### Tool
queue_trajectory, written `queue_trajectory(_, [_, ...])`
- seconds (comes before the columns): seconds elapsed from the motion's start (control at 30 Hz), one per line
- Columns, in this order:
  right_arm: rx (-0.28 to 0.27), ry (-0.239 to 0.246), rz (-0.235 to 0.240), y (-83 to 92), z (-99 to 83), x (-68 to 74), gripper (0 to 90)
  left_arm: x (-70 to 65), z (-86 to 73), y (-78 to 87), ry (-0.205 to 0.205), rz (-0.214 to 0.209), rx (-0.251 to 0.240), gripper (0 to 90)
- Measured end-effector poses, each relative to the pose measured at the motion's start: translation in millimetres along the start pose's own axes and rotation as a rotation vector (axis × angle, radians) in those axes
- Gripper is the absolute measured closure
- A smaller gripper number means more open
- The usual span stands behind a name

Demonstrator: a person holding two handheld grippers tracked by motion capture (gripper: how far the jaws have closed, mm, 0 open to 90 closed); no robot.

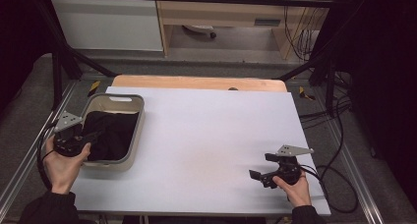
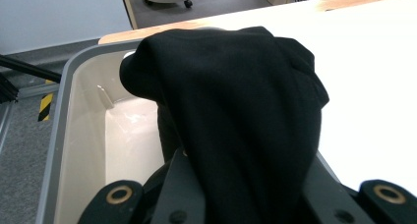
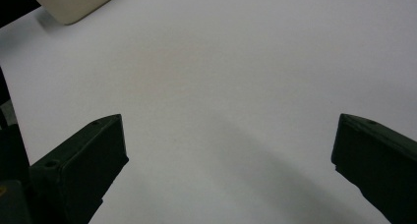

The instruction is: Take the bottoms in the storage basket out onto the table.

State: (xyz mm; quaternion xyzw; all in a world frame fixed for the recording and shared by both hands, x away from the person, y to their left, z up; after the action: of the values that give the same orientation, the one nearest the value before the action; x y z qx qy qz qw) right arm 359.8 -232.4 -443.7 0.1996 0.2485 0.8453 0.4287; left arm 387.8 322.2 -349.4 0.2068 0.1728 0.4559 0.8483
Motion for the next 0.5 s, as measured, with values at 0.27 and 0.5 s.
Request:
queue_trajectory(0.27, [0.0, 0.001, 0.001, 0.1, 0.0, -0.1, 0.7, -1.2, 3.8, 2.1, -0.005, 0.005, -0.023, 80.9])
queue_trajectory(0.5, [-0.001, -0.001, 0.0, 0.1, 0.0, 0.0, 0.7, -1.8, 8.1, 4.7, -0.005, 0.005, -0.044, 81.0])
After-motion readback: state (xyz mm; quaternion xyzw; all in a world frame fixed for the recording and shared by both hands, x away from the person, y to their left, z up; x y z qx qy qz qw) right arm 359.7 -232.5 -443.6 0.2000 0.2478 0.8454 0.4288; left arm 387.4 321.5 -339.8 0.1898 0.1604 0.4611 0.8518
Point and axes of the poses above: each handheld gripper's, and its own axes: y roughly backward along the jaws, z roughly out of its top, x roughly to its left, the point moved 3 cm from there along -y, roughly forward along the jaws, and after that the axes turned 13 degrees about -z, right-handed, at the moved point
